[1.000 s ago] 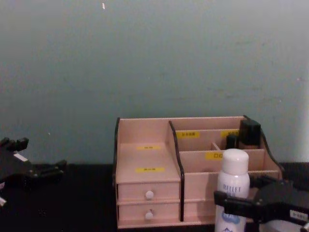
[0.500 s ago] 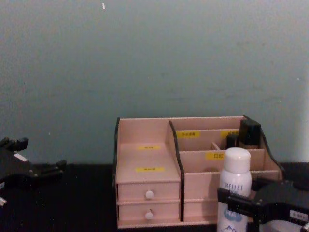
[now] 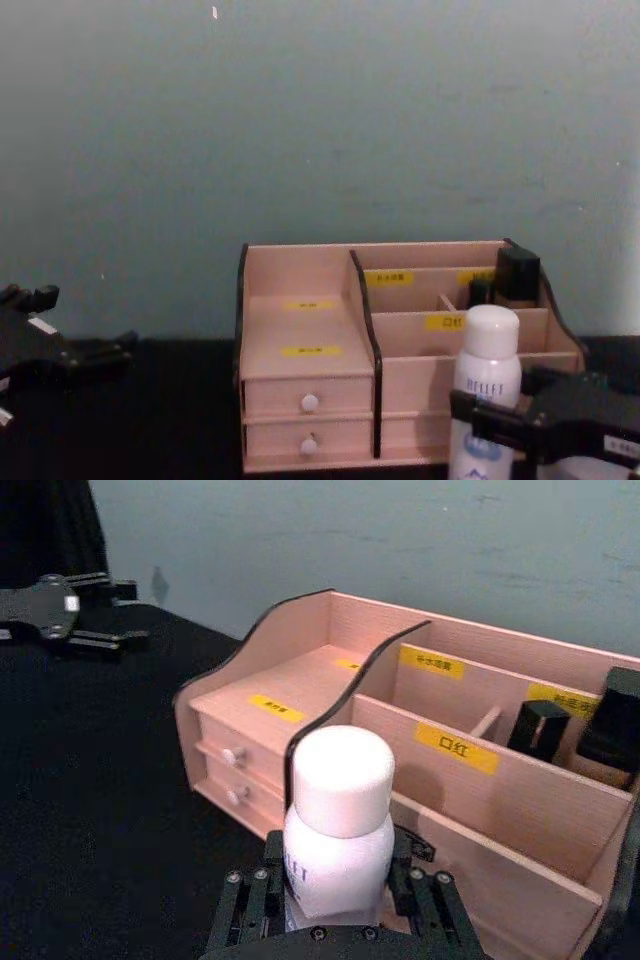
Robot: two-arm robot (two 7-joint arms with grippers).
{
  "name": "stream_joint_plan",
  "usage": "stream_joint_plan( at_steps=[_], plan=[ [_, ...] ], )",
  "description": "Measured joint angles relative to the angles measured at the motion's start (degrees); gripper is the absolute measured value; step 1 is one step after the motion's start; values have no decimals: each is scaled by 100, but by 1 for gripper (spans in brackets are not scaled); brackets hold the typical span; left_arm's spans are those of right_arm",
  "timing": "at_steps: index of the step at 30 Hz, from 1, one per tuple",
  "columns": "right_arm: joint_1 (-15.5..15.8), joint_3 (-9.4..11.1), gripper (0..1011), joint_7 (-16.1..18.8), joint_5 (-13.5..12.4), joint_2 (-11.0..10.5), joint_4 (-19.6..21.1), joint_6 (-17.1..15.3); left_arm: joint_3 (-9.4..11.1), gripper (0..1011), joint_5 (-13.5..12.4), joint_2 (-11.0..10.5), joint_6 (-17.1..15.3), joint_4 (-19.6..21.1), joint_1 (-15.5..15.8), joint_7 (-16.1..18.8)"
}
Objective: Pick up the facial cleanser and watermelon frost from the table and place them into the tiered storage box.
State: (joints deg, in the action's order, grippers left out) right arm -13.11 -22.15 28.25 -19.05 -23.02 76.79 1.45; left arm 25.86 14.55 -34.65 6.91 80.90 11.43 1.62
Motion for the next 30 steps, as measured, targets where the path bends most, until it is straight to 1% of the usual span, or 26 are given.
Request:
stream_joint_plan(
  at_steps=[4,7,8,10,13,15,16,19,23,25,26,27,30],
  plan=[
    [34,-10,595,97,-68,-74,107,-68,0,1001,0,0,0,0,0,0],
    [71,-4,595,192,-219,-162,311,-254,0,1001,0,0,0,0,0,0],
    [71,-4,595,192,-219,-162,311,-254,0,1001,0,0,0,0,0,0],
    [87,36,595,248,-402,-235,521,-450,0,1001,0,0,0,0,0,0],
    [86,69,595,253,-533,-274,673,-570,0,1001,0,0,0,0,0,0],
    [48,110,595,236,-668,-298,817,-670,0,1001,0,0,0,0,0,0],
    [48,110,595,236,-668,-298,817,-670,0,1001,0,0,0,0,0,0],
    [-72,147,595,160,-799,-278,906,-723,0,1001,0,0,0,0,0,0],
    [-236,149,595,63,-859,-213,886,-699,0,1001,0,0,0,0,0,0],
    [-304,139,595,17,-861,-185,854,-665,0,1001,0,0,0,0,0,0],
    [-385,119,595,-30,-857,-151,803,-626,0,1001,0,0,0,0,0,0],
    [-385,119,595,-30,-857,-151,803,-626,0,1001,0,0,0,0,0,0],
    [-583,71,595,-116,-825,-67,656,-540,0,1001,0,0,0,0,0,0]
  ],
)
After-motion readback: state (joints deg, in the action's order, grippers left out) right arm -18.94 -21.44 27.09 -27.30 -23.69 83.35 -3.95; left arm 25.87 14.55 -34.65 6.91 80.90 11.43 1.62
